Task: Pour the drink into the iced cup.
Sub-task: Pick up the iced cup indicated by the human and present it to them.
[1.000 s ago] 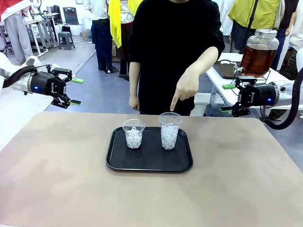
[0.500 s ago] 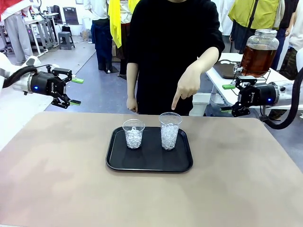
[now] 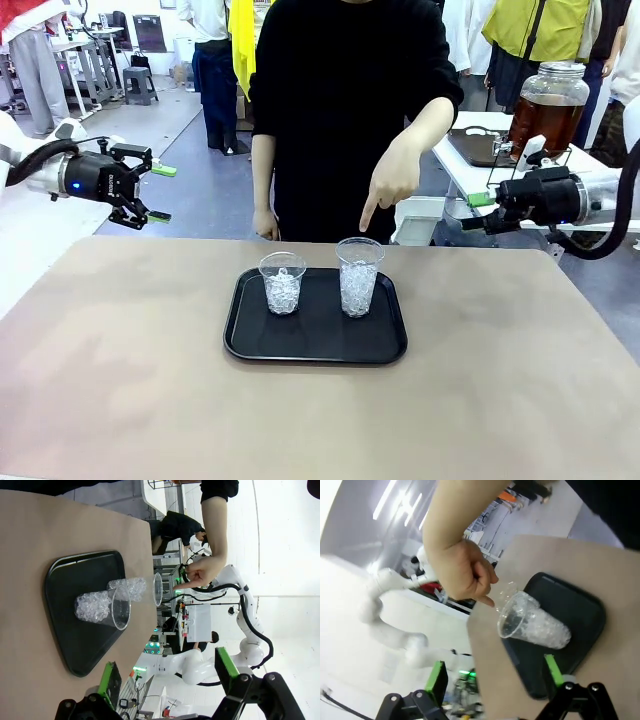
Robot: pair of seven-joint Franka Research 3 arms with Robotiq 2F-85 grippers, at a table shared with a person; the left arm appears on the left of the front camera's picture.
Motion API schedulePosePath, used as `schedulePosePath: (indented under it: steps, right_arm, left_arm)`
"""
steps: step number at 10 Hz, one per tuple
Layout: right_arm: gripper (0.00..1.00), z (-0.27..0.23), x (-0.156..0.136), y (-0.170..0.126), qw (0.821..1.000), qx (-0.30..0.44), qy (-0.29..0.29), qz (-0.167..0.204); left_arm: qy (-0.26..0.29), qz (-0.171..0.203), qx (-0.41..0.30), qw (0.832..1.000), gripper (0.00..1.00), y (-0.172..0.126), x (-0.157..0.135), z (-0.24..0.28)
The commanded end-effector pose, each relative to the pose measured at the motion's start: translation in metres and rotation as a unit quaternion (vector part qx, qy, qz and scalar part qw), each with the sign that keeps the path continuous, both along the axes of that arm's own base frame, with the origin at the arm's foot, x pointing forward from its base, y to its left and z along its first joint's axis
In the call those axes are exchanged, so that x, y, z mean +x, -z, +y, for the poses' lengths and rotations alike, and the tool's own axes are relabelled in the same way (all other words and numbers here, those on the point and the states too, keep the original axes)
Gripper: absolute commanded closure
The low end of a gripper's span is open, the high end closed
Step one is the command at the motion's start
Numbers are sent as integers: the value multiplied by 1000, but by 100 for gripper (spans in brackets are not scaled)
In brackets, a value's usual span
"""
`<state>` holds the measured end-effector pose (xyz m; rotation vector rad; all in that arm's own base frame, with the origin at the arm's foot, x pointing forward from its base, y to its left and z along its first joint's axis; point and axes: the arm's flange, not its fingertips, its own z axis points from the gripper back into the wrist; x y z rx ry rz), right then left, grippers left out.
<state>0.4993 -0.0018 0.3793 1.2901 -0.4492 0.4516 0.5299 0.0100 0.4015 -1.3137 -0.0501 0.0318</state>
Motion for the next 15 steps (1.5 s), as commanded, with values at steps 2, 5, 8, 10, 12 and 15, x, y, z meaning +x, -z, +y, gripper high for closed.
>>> schedulePosePath:
  steps: [2,5,8,10,12,15]
  right_arm:
    - [0,4,-9,13,995,-8,-17,-93]
    - [0,2,-6,10,997,-9,-15,-73]
    - [0,2,-7,13,997,-8,-17,-78]
    - [0,16,-2,22,979,-46,-29,-195]
    - [0,24,-4,37,952,-39,-62,-296]
    - [0,37,-8,56,912,-47,-105,-393]
  left_arm:
    - [-2,0,1,1000,0,-1,-2,0]
    - [-2,0,1,1000,0,-1,-2,0]
    - [-2,0,1,1000,0,-1,-2,0]
    - [-2,0,1,1000,0,-1,-2,0]
    - [-2,0,1,1000,0,-1,-2,0]
    - [-2,0,1,1000,0,-1,-2,0]
